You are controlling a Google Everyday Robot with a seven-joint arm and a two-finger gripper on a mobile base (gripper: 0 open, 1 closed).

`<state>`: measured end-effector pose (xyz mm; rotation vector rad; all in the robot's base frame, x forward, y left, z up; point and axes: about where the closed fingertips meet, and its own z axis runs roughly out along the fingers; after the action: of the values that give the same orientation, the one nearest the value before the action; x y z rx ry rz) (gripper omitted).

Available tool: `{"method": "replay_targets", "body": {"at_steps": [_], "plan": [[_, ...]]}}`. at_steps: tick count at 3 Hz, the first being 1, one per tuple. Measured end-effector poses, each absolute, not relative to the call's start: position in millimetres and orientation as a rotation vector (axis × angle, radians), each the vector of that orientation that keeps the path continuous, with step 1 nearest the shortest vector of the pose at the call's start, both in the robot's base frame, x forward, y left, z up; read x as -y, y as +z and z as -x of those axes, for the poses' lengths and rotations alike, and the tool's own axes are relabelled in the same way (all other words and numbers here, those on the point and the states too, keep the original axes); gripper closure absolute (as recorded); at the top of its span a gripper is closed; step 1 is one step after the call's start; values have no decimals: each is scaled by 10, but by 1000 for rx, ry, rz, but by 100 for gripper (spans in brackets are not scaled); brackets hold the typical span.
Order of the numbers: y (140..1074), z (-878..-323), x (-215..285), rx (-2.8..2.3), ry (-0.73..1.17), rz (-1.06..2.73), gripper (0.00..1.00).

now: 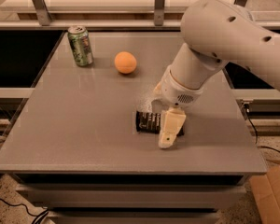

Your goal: Move rxbar chocolate near orange

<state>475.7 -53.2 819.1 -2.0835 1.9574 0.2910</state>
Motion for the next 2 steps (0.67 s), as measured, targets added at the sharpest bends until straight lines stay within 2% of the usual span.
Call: {"method": "replay_targets", "body": {"at_steps": [2], "plan": [[8223,-4740,532,-1962,297,2081,64]]}}
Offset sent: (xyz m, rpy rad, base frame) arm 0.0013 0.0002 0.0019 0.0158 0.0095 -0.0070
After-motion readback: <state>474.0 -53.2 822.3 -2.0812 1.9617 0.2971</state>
